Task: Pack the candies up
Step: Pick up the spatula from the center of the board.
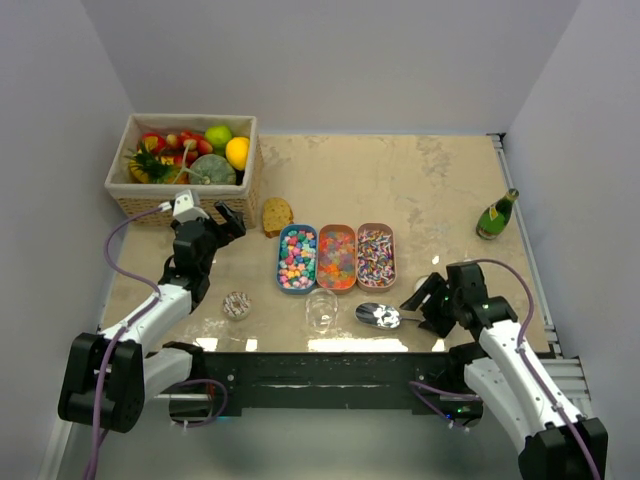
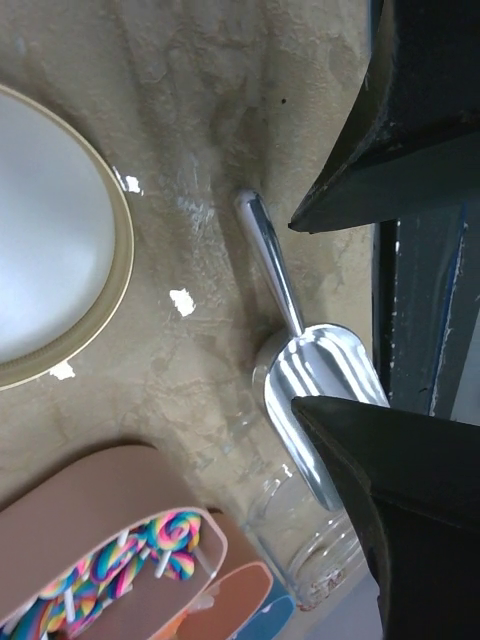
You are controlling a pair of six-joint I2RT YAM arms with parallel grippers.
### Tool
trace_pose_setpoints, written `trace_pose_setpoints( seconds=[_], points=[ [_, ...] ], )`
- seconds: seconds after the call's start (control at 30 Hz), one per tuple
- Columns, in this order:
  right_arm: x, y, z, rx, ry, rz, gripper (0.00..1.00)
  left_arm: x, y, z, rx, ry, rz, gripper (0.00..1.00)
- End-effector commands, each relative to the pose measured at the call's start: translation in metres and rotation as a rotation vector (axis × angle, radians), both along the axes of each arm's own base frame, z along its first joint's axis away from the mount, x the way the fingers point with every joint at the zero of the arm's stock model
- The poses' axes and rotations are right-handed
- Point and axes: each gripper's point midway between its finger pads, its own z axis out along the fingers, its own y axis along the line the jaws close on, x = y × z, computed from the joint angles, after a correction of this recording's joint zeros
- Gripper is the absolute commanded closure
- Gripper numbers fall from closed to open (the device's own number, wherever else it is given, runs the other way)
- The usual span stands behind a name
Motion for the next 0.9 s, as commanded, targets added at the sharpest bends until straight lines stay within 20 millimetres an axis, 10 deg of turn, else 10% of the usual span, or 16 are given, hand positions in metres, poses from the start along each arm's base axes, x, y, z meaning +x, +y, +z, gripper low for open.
trace_pose_setpoints(
  seconds=[0.0, 0.5, 0.87],
  points=[
    [-0.007, 0.0, 0.002, 0.006, 0.051, -0.012, 0.3, 0.002, 0.004, 0.003, 0.009, -0.021, 0.027, 0.01],
    [0.023, 0.007, -0.025, 0.064, -0.006, -0.098, 0.36, 0.001, -0.006, -0.001, -0.014, -0.006, -0.025, 0.01],
    [0.025, 0.005, -0.04, 0.046, -0.015, -0.094, 0.69, 0.001, -0.02, 0.0, -0.037, 0.007, -0.096, 0.02]
  ],
)
